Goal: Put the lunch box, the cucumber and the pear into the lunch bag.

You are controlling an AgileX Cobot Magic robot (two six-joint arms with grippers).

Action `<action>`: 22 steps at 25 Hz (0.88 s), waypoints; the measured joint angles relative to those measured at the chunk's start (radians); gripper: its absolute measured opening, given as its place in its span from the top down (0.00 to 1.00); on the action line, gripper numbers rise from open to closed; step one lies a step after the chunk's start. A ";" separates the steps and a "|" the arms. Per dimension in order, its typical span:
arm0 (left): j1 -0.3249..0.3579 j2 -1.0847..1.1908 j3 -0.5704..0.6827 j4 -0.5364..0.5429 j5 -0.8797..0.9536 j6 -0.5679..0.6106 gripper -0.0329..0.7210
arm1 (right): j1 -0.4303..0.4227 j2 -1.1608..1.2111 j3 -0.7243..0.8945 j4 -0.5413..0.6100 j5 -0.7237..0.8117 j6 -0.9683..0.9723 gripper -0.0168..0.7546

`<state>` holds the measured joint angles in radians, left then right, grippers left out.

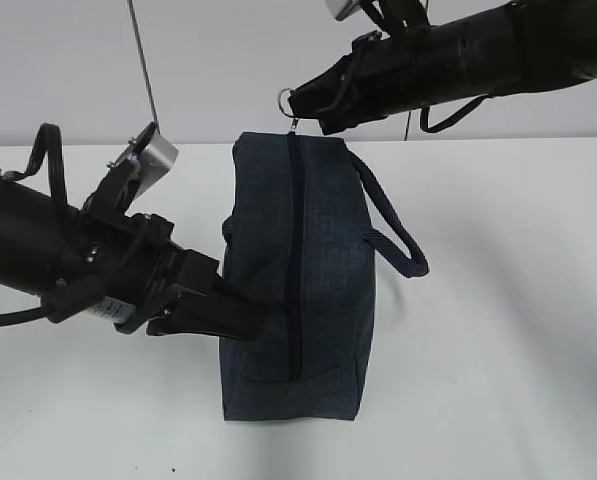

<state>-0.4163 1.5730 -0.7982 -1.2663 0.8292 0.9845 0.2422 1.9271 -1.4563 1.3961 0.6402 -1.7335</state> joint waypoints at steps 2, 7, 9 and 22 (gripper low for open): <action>0.000 0.000 0.000 0.000 0.004 0.000 0.97 | -0.008 0.035 -0.032 0.000 0.006 0.009 0.97; 0.001 0.000 0.000 0.000 0.006 0.000 0.97 | -0.029 0.096 -0.086 0.000 0.023 0.037 0.97; 0.001 0.000 0.000 0.000 0.008 0.000 0.97 | -0.037 0.113 -0.093 0.005 0.035 0.046 0.97; 0.004 0.000 0.000 -0.039 0.031 -0.011 0.59 | -0.048 0.119 -0.100 0.024 0.099 0.057 0.97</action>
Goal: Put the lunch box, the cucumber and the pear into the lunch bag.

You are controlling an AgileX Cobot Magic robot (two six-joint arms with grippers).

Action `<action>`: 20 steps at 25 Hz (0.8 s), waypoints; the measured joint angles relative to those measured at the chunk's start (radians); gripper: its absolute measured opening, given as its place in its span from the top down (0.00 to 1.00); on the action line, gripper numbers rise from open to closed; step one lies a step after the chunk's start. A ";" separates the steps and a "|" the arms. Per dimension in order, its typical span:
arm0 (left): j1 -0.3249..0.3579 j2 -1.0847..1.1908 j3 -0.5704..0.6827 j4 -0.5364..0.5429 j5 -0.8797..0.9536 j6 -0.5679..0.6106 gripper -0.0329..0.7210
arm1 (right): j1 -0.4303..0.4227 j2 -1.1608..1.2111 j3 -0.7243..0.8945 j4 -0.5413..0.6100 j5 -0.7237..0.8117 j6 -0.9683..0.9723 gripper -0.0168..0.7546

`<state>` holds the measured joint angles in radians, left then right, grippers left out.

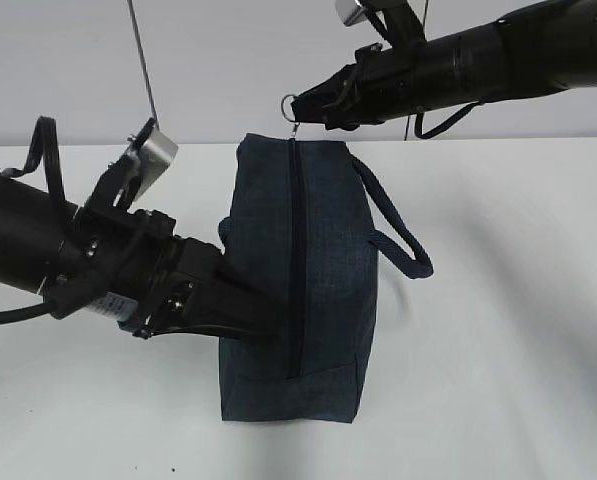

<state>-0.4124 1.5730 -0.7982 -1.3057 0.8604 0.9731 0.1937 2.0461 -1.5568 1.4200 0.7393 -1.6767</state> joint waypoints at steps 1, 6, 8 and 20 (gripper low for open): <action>0.004 0.000 0.000 -0.003 0.004 -0.010 0.51 | 0.000 0.000 0.000 0.000 0.002 0.000 0.97; 0.087 0.000 0.000 -0.025 0.059 -0.038 0.39 | 0.000 0.000 0.000 0.002 0.006 0.001 0.97; 0.133 0.000 0.000 -0.060 0.078 -0.043 0.38 | 0.000 0.000 0.000 0.002 0.011 0.003 0.97; 0.217 0.000 -0.156 -0.116 0.007 -0.048 0.38 | -0.001 0.000 0.000 0.004 0.032 0.008 0.97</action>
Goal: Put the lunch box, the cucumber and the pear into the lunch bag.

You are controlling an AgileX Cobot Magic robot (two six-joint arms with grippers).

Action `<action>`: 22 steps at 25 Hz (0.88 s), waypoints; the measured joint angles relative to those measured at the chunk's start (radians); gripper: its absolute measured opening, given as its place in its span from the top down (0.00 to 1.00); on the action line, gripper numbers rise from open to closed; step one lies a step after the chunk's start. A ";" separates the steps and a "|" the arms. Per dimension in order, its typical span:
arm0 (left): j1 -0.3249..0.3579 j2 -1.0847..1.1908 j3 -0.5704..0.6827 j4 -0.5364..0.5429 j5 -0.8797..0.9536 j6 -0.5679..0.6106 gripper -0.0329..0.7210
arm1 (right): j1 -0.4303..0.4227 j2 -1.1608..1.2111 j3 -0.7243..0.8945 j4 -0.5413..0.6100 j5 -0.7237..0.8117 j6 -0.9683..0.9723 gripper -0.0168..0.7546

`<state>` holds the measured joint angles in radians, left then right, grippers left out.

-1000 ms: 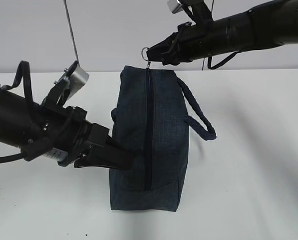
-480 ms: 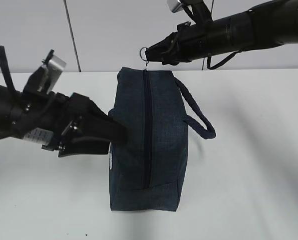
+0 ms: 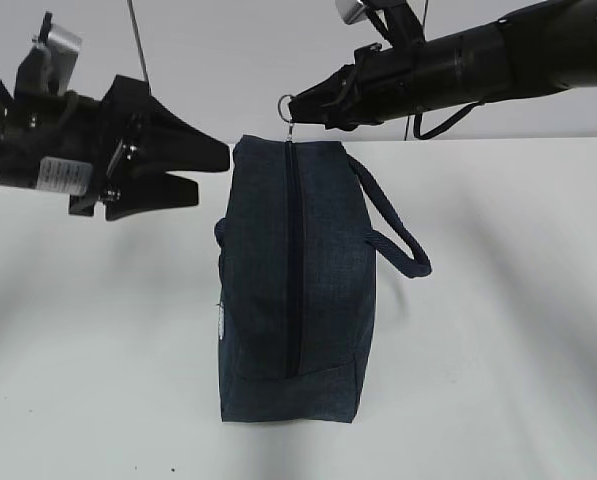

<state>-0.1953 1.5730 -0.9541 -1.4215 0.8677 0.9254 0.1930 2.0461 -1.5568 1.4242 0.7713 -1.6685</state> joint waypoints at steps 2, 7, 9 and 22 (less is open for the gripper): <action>0.000 0.000 -0.048 0.032 -0.042 0.000 0.38 | 0.000 0.000 0.000 0.000 0.000 0.002 0.97; -0.012 0.001 -0.143 0.100 -0.132 0.000 0.38 | 0.000 0.000 -0.002 0.001 0.001 0.002 0.97; -0.016 0.013 -0.162 0.115 -0.154 0.000 0.38 | 0.000 0.000 -0.002 0.001 0.001 0.002 0.97; -0.101 0.158 -0.219 0.163 -0.195 0.000 0.38 | 0.000 0.000 -0.002 0.001 0.006 0.006 0.97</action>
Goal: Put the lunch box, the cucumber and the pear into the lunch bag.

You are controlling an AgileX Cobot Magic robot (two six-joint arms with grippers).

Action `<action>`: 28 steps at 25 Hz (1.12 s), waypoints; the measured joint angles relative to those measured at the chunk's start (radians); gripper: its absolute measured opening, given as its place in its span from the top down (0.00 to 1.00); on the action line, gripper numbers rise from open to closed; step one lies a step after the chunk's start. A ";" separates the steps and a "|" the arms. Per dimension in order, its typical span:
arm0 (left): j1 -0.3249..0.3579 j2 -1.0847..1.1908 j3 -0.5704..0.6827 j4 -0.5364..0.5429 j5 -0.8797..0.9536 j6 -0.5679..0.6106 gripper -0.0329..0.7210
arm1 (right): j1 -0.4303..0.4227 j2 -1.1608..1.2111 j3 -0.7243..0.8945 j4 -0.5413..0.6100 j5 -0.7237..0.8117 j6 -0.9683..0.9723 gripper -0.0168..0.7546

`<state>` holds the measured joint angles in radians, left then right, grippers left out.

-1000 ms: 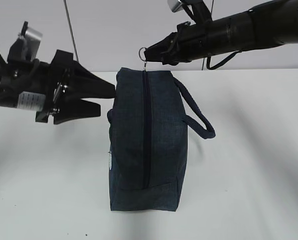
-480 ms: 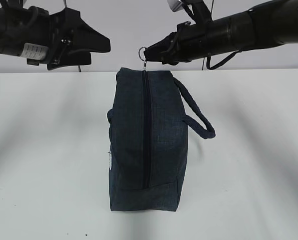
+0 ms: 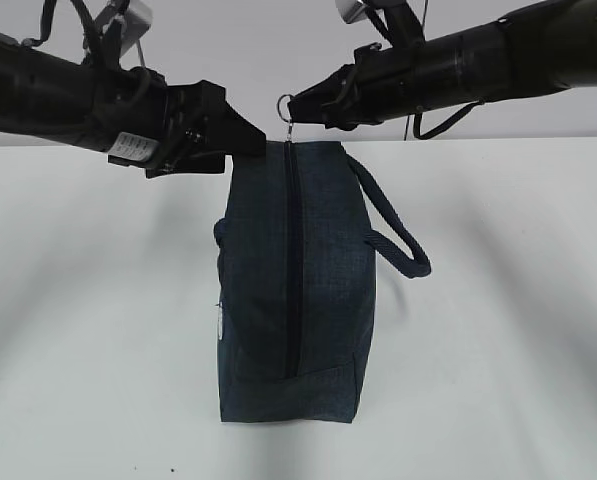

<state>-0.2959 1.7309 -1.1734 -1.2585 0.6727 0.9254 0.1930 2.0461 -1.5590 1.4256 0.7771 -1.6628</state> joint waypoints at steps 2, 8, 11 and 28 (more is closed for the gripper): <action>-0.001 0.013 -0.014 0.007 -0.006 -0.005 0.41 | 0.000 0.000 0.000 0.000 0.002 -0.001 0.97; -0.001 0.045 -0.032 0.014 0.007 -0.011 0.65 | 0.000 0.000 0.000 0.000 0.008 0.000 0.97; -0.001 0.051 -0.032 0.014 0.033 -0.011 0.84 | 0.000 0.000 0.000 0.000 0.010 0.002 0.97; 0.001 0.051 -0.042 -0.013 0.167 0.055 0.92 | -0.071 0.001 0.000 -0.029 0.074 0.010 0.97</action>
<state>-0.2953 1.7822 -1.2155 -1.2716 0.8395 0.9802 0.1222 2.0469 -1.5590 1.3964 0.8509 -1.6527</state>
